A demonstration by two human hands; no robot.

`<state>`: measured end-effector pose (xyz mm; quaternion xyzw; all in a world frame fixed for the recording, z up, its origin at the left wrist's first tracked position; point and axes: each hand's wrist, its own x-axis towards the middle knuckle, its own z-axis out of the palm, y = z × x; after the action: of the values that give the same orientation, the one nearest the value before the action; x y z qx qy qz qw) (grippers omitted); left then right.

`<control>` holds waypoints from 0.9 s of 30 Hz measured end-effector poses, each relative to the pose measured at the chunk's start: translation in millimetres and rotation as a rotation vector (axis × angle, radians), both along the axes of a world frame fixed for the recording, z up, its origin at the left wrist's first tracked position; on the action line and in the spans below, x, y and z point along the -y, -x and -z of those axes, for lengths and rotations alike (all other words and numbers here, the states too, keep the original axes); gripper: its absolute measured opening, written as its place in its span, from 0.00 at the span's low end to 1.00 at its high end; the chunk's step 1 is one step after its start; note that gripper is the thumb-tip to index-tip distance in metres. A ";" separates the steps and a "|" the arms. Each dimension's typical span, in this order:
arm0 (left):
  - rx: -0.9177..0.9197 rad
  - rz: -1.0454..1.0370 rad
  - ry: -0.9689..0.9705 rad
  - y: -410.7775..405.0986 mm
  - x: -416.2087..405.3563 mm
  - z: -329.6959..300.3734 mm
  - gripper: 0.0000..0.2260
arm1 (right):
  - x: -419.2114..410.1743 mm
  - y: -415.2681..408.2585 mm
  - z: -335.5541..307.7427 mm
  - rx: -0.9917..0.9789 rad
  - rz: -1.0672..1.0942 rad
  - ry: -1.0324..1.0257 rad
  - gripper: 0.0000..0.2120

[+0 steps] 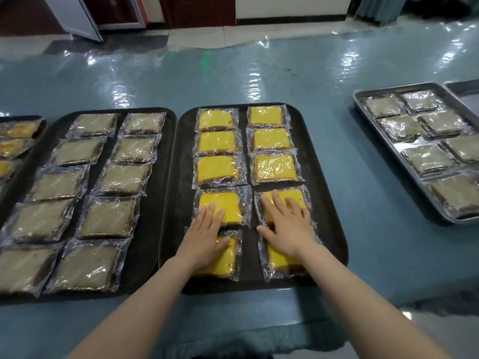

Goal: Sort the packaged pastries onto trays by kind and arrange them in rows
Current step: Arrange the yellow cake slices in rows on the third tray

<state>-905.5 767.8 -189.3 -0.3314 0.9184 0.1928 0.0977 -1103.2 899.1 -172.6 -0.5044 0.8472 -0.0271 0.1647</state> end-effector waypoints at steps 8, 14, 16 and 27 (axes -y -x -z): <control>-0.025 0.035 0.168 -9.3 -12.0 -3.5 0.31 | -43.3 -9.6 3.5 -0.050 -0.016 0.005 0.34; -0.037 0.041 0.263 -10.5 -39.5 4.6 0.29 | -58.2 -14.2 5.3 -0.074 0.004 -0.090 0.35; -0.053 0.044 0.262 -4.9 -45.5 5.8 0.28 | -58.7 -11.9 5.1 -0.080 0.013 -0.090 0.36; -0.081 -0.050 0.208 8.5 -53.6 3.8 0.30 | -53.8 -19.1 5.0 -0.137 0.051 -0.089 0.42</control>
<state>-913.9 821.4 -193.1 -0.3544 0.9281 0.1123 0.0206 -1084.0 952.9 -177.7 -0.4754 0.8695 0.0411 0.1278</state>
